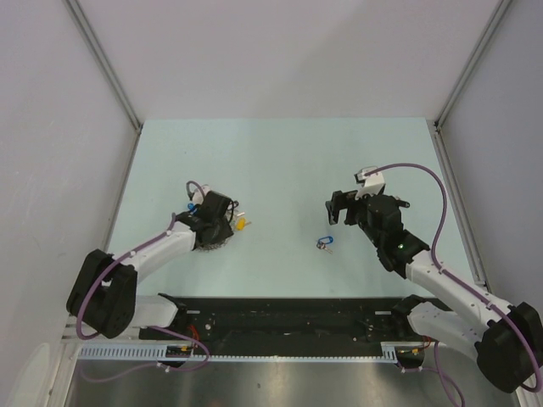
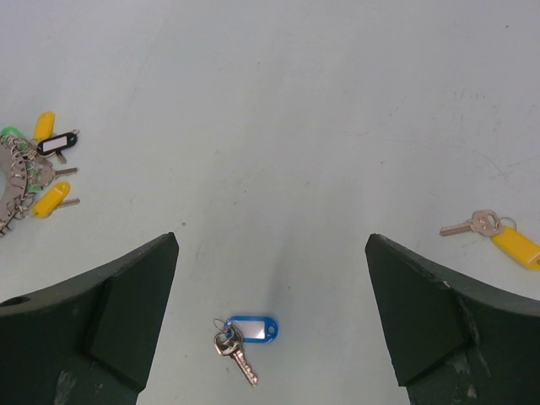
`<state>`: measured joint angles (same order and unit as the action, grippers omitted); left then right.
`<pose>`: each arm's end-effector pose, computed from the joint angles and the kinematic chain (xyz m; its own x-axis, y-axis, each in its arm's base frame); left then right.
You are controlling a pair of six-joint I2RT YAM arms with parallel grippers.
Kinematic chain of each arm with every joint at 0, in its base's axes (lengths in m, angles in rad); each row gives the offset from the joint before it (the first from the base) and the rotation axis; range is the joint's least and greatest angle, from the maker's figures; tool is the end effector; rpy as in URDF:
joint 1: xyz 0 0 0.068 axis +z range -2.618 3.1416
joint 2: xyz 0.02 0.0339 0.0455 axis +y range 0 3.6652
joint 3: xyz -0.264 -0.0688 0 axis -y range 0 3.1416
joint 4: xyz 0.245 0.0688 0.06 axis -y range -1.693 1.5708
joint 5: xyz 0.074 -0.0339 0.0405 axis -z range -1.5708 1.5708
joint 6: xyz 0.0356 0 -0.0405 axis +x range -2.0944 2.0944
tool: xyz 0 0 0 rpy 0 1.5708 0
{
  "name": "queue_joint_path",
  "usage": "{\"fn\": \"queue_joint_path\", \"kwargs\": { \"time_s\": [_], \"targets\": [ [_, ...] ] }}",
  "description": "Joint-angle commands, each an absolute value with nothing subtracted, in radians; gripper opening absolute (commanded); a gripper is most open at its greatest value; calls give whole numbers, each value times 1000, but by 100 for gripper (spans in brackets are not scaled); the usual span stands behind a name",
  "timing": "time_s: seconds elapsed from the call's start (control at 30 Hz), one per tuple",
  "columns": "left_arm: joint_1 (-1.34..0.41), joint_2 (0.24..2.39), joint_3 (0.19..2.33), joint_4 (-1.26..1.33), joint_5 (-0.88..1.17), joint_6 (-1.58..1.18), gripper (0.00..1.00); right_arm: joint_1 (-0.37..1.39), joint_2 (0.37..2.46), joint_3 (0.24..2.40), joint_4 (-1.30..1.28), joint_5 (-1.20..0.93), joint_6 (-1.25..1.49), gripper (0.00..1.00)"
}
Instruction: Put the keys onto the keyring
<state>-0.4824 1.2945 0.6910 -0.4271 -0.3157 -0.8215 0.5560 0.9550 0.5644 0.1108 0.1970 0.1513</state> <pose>0.2170 -0.1012 0.1854 -0.7368 -0.3998 -0.5453 -0.3522 0.9153 -0.1952 0.1919 0.1110 0.2611 -0.2858 -0.0036 -0.9583 -0.3184 0.9436 0.0914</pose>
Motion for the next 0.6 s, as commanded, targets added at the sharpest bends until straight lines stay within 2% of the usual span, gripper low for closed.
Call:
{"fn": "queue_joint_path", "kwargs": {
  "time_s": [0.0,0.2,0.4,0.53,0.57],
  "targets": [
    [-509,1339,727,-402,-371,-890,43,551,962,565,166,195,129,99],
    [-522,1384,710,-387,-368,-905,38,551,974,563,170,184,124,99],
    [-529,1378,680,-370,-339,-925,25,551,980,565,173,181,121,99],
    [-557,1376,684,-370,-318,-936,6,551,986,565,176,175,118,99],
    [-569,1376,687,-370,-313,-939,4,551,986,565,176,176,118,99]
  ]
}}
